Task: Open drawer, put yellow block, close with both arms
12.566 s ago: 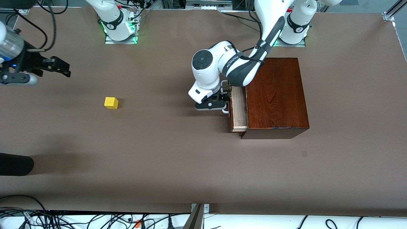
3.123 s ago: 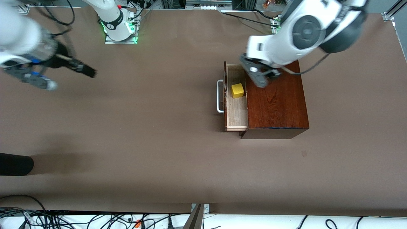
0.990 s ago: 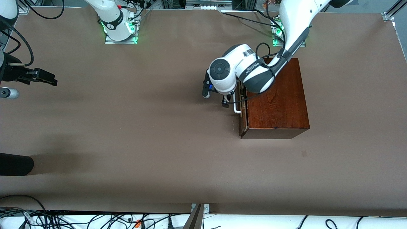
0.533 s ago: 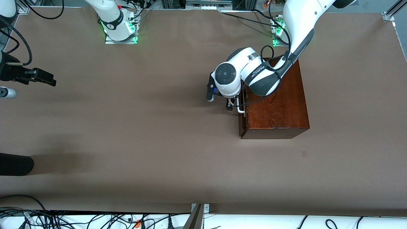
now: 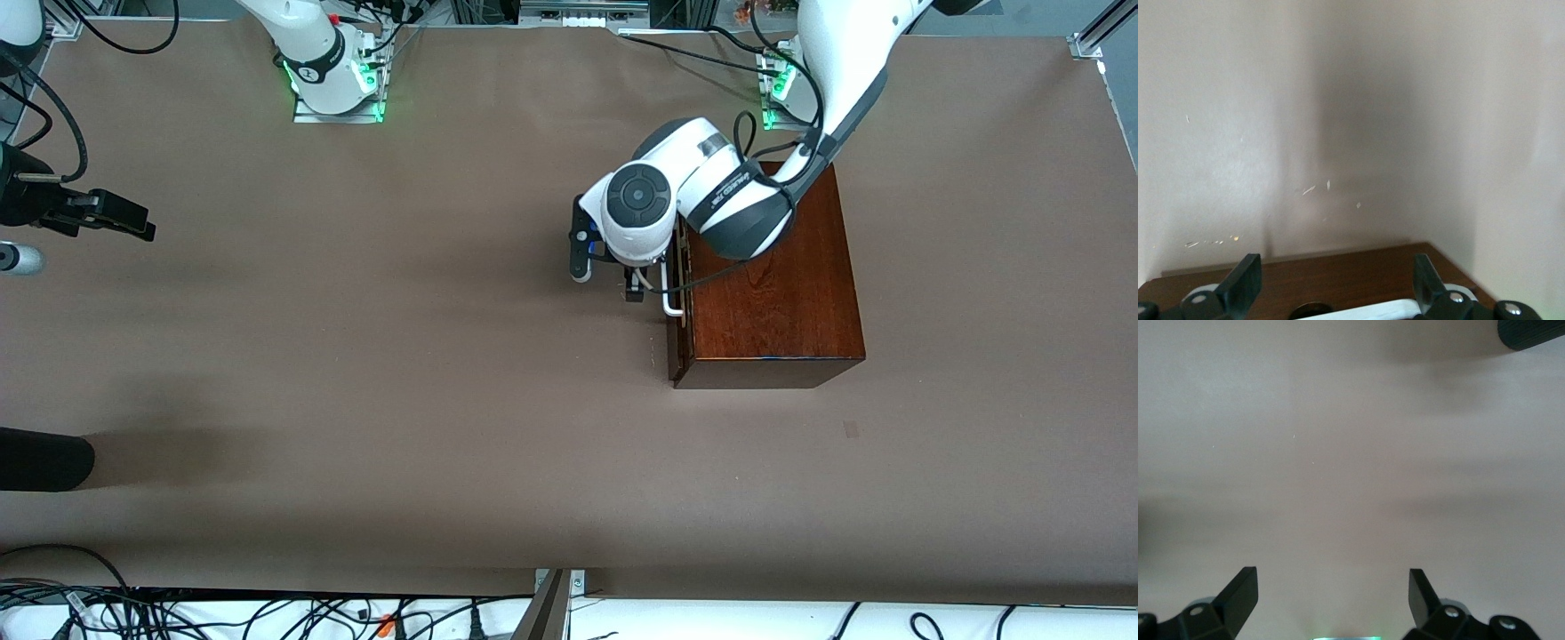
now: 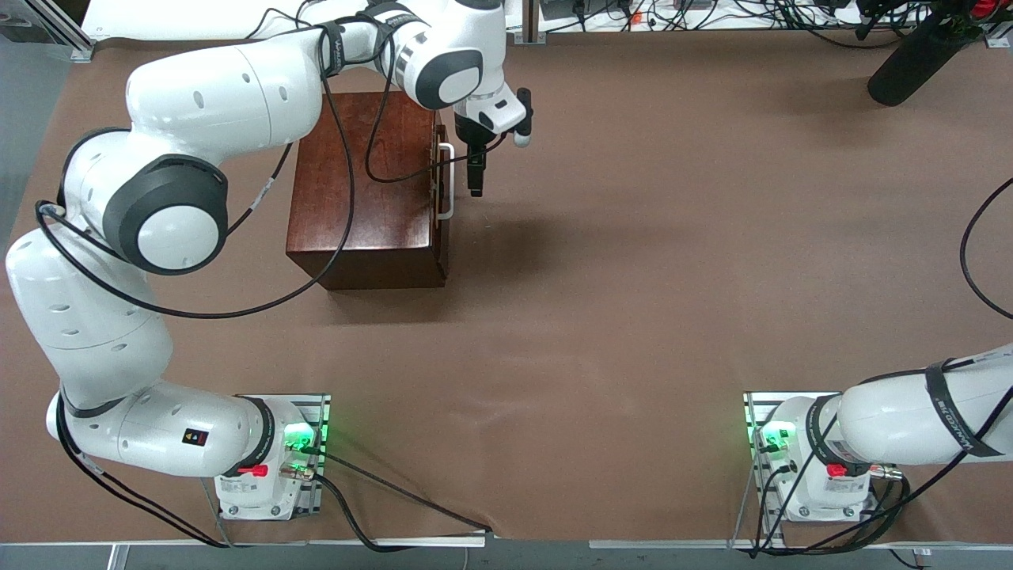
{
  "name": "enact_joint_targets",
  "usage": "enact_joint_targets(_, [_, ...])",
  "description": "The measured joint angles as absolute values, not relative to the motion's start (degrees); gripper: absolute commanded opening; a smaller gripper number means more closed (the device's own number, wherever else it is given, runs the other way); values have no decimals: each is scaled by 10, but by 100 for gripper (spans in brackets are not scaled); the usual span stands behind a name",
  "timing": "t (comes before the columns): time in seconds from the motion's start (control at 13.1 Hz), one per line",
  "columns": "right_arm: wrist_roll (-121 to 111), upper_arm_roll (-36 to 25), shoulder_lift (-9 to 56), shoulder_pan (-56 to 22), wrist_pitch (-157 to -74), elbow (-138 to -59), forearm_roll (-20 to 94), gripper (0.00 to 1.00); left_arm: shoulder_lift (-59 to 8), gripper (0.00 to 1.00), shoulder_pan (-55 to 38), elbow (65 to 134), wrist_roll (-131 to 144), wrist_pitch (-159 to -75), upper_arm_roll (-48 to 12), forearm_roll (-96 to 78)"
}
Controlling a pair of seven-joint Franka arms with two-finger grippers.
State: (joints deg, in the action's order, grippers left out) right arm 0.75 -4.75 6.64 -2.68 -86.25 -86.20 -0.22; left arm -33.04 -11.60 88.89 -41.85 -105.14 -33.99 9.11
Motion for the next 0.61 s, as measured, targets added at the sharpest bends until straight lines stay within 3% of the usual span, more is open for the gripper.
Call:
enact_joint_targets(0.38, [7, -47, 66, -27, -863, -862, -2, 100, -248, 100, -38, 879, -253, -909, -338, 38])
enact_joint_targets(0.61, [7, -47, 66, -27, -868, -862, -2, 100, -207, 100, 21, 836, -162, -797, -333, 38])
